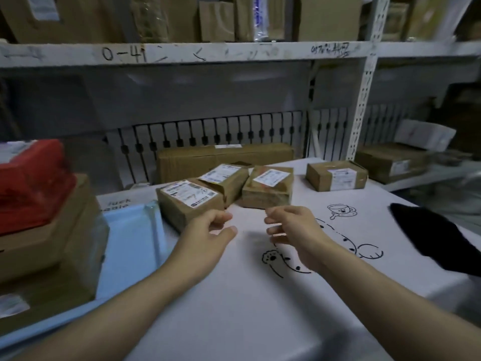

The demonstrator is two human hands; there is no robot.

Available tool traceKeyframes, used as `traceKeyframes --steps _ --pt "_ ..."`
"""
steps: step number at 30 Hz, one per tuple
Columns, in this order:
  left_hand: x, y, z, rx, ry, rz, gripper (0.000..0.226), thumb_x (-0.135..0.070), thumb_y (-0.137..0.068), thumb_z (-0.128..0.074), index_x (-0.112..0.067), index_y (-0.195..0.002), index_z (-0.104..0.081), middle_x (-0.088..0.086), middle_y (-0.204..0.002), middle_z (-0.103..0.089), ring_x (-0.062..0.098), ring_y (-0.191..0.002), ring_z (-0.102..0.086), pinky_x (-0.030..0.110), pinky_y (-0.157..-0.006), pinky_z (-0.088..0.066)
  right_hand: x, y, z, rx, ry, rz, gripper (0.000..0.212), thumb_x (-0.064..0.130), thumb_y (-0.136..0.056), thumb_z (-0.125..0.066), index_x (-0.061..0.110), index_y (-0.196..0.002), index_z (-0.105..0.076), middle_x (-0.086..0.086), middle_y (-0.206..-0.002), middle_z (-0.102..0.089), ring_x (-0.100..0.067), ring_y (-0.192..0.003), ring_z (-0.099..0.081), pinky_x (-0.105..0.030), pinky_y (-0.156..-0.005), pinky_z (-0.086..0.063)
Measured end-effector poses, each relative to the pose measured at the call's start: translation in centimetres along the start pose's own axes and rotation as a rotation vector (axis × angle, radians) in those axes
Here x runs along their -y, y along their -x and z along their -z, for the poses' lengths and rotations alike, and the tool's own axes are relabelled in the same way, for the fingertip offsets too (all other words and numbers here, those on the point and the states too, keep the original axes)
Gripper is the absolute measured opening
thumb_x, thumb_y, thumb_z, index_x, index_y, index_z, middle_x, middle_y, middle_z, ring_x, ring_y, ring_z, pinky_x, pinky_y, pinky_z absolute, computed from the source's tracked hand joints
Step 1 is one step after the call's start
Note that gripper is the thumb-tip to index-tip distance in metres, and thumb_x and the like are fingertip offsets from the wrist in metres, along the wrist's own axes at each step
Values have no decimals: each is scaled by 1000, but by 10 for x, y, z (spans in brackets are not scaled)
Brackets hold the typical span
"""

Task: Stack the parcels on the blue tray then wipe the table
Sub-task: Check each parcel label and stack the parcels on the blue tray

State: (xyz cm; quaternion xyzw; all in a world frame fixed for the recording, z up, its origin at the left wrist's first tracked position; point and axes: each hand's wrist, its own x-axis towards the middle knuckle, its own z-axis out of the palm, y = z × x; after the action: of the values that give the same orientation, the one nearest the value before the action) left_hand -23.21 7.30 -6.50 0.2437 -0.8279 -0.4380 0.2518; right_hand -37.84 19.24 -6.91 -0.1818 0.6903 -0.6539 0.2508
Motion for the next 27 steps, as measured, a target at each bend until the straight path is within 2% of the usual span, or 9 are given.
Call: traceKeyframes --steps 5,7,9,11,14,17,20,25,27 --pt "0 -55 -46 -22 164 263 50 -32 -95 -62 -14 -140 -51 2 -138 -55 20 -125 -52 31 -98 -41 -11 -42 35 -171 75 -49 17 13 -94 -60 4 -82 -69 -9 -92 -60 -22 -76 -51 -38 -77 -46" --pt "6 -82 -58 -18 206 351 54 -38 -96 -58 -14 -143 -46 2 -140 -52 24 -128 -50 36 -102 -40 -15 -61 39 -200 93 -41 34 16 -93 -61 -15 -106 -65 -11 -86 -47 -25 -77 -40 -35 -74 -33" --pt "11 -108 -69 -22 267 421 52 -41 -97 -54 -12 -139 -49 5 -136 -56 28 -124 -52 41 -106 -40 -17 -78 38 -206 110 -39 43 18 -94 -56 -16 -121 -56 -11 -83 -37 -24 -77 -33 -32 -74 -25" --pt "12 -127 -76 -41 327 491 51 -44 -97 -51 -13 -139 -50 5 -136 -55 29 -125 -51 42 -108 -38 -17 -91 35 -203 144 -51 41 26 -98 -51 -14 -102 -59 -11 -79 -38 -23 -71 -33 -30 -67 -25" --pt "16 -149 -85 -50 409 503 53 -51 -93 -51 -19 -135 -55 1 -135 -56 27 -125 -52 42 -111 -36 -18 -110 31 -191 165 -65 30 30 -101 -45 9 -81 -53 -3 -69 -45 -18 -59 -38 -29 -56 -27" --pt "22 -162 -93 -32 469 477 51 -58 -86 -53 -23 -120 -66 3 -124 -66 27 -118 -59 45 -110 -40 -18 -124 29 -145 150 -46 28 30 -102 -44 9 -105 -64 -2 -87 -61 -12 -71 -51 -27 -62 -37" --pt "21 -160 -96 -25 474 483 34 -56 -91 -53 -29 -105 -67 2 -124 -65 24 -120 -56 38 -111 -37 -19 -126 32 -175 179 -55 43 42 -100 -46 8 -123 -61 -8 -113 -64 -23 -98 -58 -33 -82 -39" --pt "8 -145 -99 18 463 524 50 -54 -91 -58 -21 -128 -58 9 -124 -57 28 -127 -48 41 -115 -34 -16 -112 45 -216 169 -91 46 46 -98 -50 4 -113 -63 -17 -121 -65 -30 -108 -59 -36 -81 -37" --pt "-1 -139 -99 25 447 541 61 -51 -93 -57 -16 -143 -48 10 -141 -48 28 -132 -44 41 -115 -34 -13 -105 47 -192 180 -90 42 41 -99 -51 2 -110 -61 -20 -124 -64 -29 -103 -59 -35 -77 -36"
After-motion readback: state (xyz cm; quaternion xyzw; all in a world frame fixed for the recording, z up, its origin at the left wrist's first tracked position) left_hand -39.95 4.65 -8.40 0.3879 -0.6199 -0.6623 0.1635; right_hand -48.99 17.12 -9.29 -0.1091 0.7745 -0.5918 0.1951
